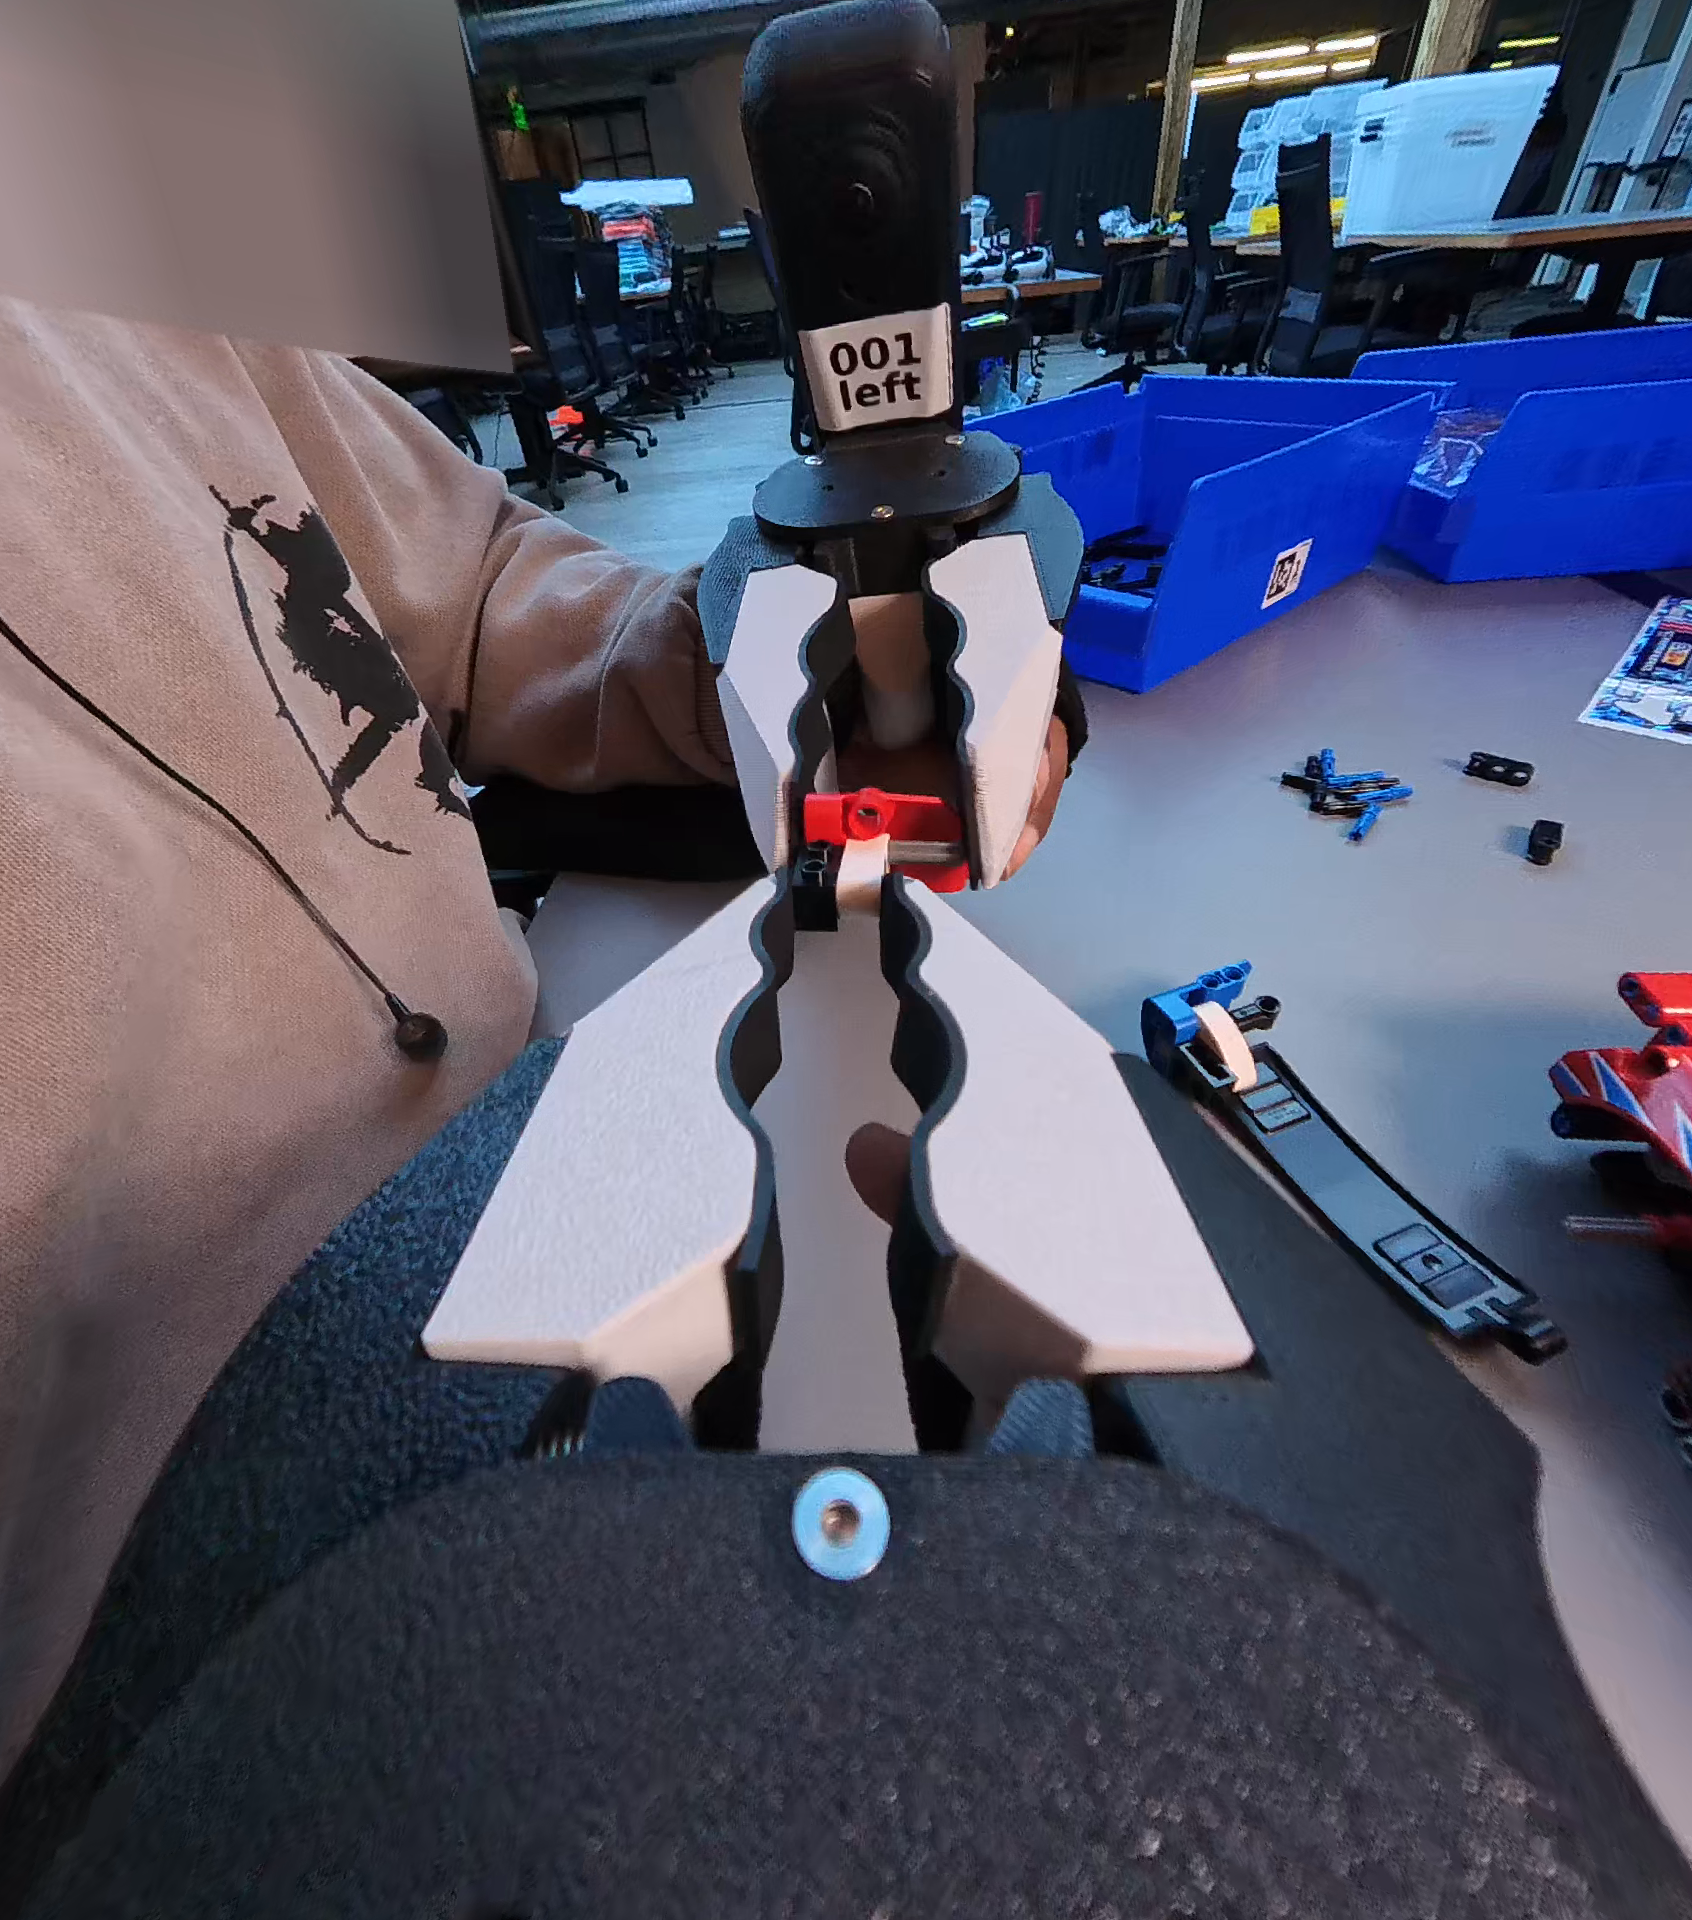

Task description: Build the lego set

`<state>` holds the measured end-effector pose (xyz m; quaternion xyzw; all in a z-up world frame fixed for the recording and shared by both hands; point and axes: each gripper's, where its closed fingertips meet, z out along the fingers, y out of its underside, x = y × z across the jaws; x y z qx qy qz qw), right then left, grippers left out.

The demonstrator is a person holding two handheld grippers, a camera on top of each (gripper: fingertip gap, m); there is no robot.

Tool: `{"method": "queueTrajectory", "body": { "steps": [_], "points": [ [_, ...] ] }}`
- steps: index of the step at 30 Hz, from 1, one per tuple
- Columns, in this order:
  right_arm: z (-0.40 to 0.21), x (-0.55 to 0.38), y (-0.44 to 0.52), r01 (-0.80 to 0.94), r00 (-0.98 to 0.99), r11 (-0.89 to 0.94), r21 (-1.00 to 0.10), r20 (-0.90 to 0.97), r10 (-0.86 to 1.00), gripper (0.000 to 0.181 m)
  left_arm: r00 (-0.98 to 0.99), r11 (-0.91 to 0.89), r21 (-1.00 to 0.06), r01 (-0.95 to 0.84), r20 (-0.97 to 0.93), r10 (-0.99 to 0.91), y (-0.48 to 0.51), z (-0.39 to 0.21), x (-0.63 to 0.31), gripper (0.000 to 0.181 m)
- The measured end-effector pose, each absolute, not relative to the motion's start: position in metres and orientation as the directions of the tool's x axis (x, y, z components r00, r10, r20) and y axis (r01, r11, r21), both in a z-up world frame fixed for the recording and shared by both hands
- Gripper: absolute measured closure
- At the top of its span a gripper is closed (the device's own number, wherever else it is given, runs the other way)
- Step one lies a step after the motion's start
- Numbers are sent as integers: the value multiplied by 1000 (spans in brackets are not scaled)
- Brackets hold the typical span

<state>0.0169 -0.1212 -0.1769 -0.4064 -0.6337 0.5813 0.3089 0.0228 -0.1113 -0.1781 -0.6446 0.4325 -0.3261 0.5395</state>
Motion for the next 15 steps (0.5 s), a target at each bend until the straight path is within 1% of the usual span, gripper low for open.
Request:
{"method": "queueTrajectory", "body": {
  "steps": [3, 6, 9, 10, 11, 12, 15],
  "points": [
    [-179, 18, -122, 164, -485, -11, -986, -91, 870, 167, 406, -47, -976, -212, -44, -913, -112, -180, 24, 150],
    [-178, 18, -119, 171, -495, -55, -984, -134, 858, 167, 428, -57, -977, -207, -38, -903, -108, -179, 24, 150],
    [-174, 8, -108, 182, -440, -205, -962, -266, 858, 167, 482, -59, -985, -161, -26, -876, -98, -173, 13, 150],
    [-171, 6, -106, 194, -440, -263, -945, -323, 838, 167, 502, -40, -988, -149, -41, -864, -96, -169, 9, 147],
    [-169, 4, -105, 209, -439, -306, -929, -369, 819, 167, 516, -22, -990, -138, -53, -855, -95, -165, 7, 139],
    [-169, 2, -102, 216, -424, -335, -917, -397, 814, 168, 524, -12, -992, -129, -58, -850, -95, -162, 6, 135],
    [-169, 0, -97, 220, -405, -408, -886, -463, 788, 168, 542, 1, -990, -143, -78, -837, -95, -161, 4, 133]
  ]
}}
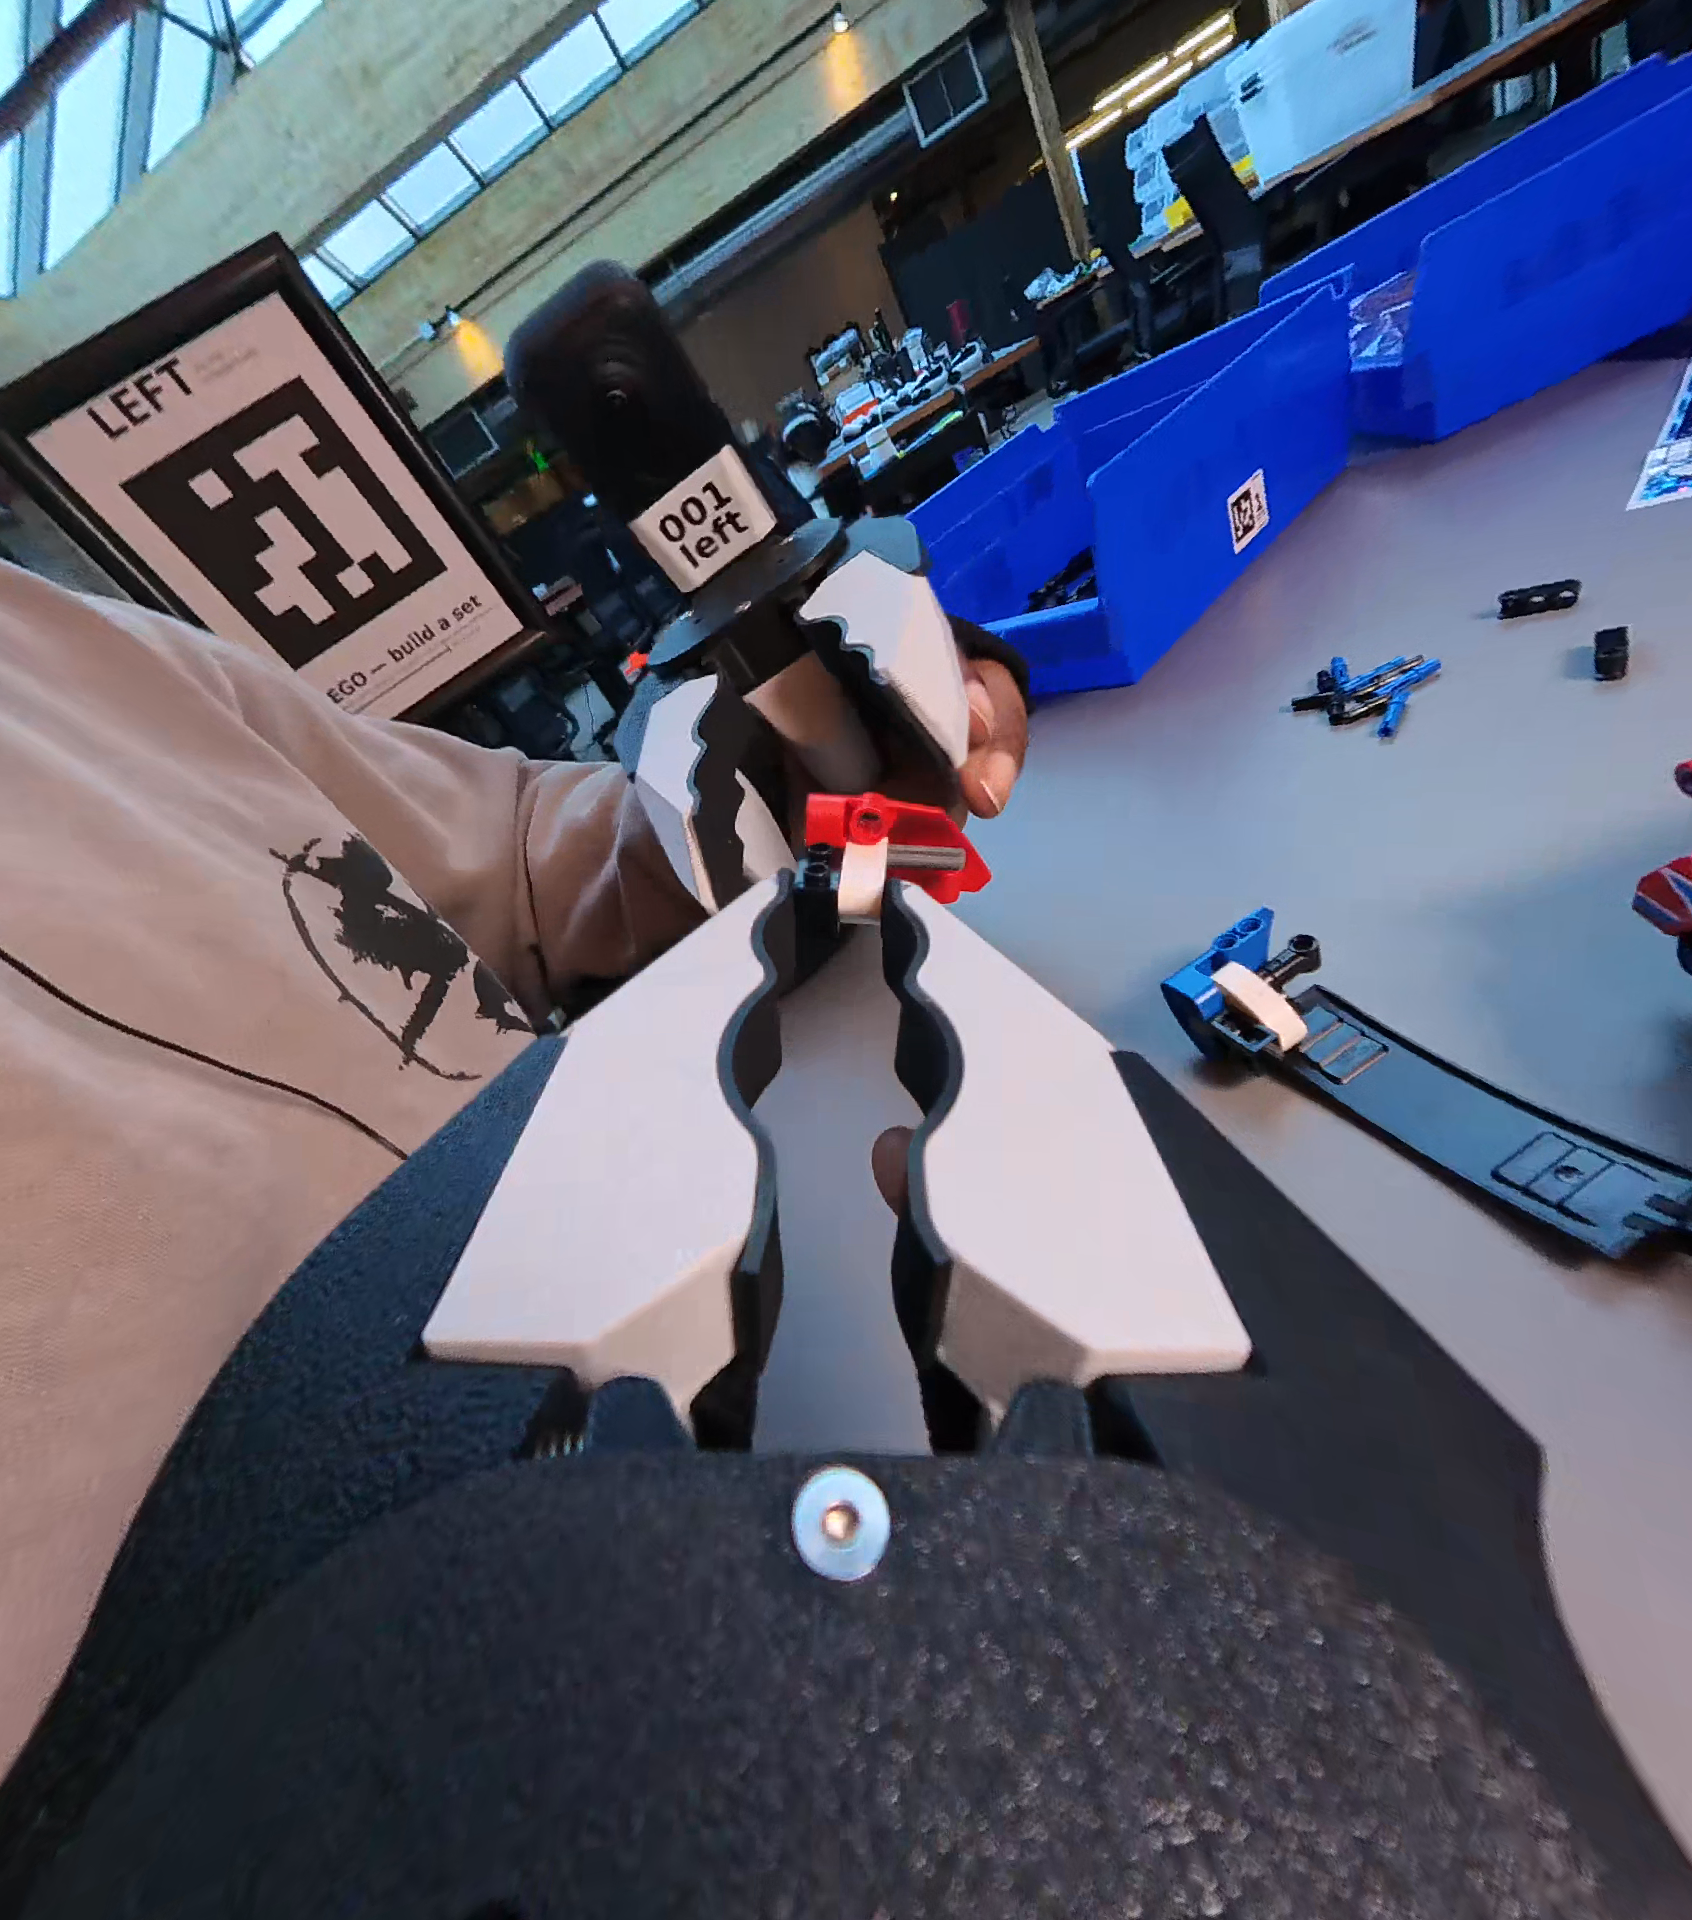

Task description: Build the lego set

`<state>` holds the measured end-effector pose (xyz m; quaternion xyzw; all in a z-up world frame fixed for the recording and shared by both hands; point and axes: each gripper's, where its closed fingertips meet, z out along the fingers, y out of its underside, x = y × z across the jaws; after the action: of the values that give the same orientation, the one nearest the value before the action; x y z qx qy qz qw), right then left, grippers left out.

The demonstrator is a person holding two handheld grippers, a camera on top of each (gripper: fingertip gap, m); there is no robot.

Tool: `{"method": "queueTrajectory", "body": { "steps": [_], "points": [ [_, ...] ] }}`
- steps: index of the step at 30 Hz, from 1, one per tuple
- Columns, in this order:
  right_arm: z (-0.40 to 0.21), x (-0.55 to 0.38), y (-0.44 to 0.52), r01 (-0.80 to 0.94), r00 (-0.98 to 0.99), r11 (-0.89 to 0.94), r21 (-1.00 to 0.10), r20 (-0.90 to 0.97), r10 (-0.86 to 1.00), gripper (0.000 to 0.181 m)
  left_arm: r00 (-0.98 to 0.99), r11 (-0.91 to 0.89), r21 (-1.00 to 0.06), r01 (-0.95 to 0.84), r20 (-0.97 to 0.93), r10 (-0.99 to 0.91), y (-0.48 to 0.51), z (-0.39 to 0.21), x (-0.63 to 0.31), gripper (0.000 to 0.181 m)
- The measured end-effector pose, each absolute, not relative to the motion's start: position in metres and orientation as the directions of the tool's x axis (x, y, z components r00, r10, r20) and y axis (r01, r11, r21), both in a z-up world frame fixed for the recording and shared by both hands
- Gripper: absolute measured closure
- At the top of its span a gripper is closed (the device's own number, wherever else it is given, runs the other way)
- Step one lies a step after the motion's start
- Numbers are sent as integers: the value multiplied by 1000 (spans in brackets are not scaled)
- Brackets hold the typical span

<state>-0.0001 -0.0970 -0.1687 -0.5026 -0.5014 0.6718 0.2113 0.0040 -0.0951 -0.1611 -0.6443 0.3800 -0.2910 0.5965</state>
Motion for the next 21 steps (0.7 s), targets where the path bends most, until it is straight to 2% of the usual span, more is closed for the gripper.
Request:
{"method": "queueTrajectory", "body": {
  "steps": [10, 21],
  "points": [
    [-168, -1, -96, 179, -388, -366, -913, -407, 827, 168, 543, -126, -992, -28, 91, -834, -89, -161, -5, 151],
    [-171, -2, -88, 155, -316, -318, -935, -352, 881, 167, 589, -129, -986, -108, 41, -807, -84, -166, -5, 162]
  ]
}}
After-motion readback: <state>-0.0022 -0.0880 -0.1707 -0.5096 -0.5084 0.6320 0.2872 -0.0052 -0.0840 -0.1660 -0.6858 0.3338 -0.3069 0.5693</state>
